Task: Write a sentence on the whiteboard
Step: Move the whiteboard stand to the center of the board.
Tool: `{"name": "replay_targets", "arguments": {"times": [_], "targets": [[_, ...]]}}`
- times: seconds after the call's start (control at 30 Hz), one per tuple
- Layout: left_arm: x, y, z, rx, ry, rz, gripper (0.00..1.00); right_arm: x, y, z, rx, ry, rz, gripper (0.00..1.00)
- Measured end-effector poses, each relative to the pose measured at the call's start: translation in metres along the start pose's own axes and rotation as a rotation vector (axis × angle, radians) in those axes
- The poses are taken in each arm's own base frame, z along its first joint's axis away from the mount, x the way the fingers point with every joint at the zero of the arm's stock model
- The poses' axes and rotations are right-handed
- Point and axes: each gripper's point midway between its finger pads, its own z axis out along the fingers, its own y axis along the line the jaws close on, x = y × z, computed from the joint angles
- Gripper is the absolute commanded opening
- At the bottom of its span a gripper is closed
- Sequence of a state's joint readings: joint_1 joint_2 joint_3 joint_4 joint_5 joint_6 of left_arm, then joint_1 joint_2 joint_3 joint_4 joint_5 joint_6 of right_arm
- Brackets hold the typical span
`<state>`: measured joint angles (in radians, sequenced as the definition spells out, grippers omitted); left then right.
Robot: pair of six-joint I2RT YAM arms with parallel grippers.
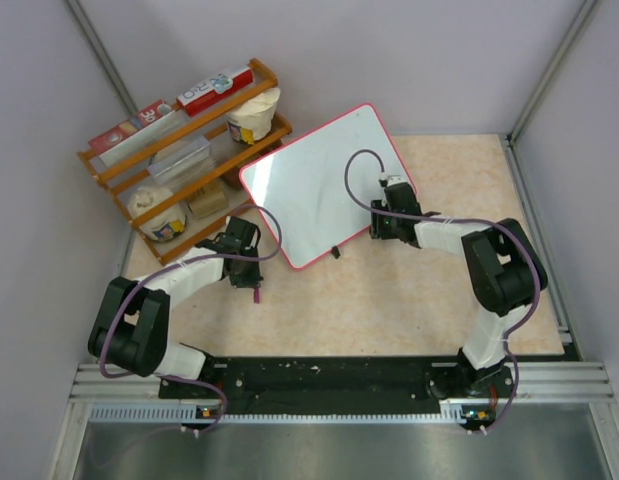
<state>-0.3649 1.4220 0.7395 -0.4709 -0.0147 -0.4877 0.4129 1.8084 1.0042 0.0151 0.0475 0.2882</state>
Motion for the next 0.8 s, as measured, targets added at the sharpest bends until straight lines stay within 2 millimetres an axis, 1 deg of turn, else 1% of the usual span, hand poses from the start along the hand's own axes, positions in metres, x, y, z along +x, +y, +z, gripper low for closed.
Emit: {"name": "replay_targets", "arguments": {"times": [0.07,0.3,0.53,0.8], "targets": [[0.0,0.0,0.0,0.0,0.0,0.0,0.0,0.0,0.001,0.0,-0.012,0.004,-0.01,0.3],[0.0,0.0,0.0,0.001,0.0,0.0,0.0,0.005,0.005,0.0,-0.064,0.012,-0.021,0.1],[-0.001,-0.004,-0.003,0.027,-0.009,0.002,0.0,0.013,0.014,-0.005,-0.13,-0.007,-0.027,0.0],[0.003,-0.004,-0.003,0.038,-0.006,0.004,0.0,0.028,0.023,-0.019,-0.194,0.001,-0.031,0.0]]}}
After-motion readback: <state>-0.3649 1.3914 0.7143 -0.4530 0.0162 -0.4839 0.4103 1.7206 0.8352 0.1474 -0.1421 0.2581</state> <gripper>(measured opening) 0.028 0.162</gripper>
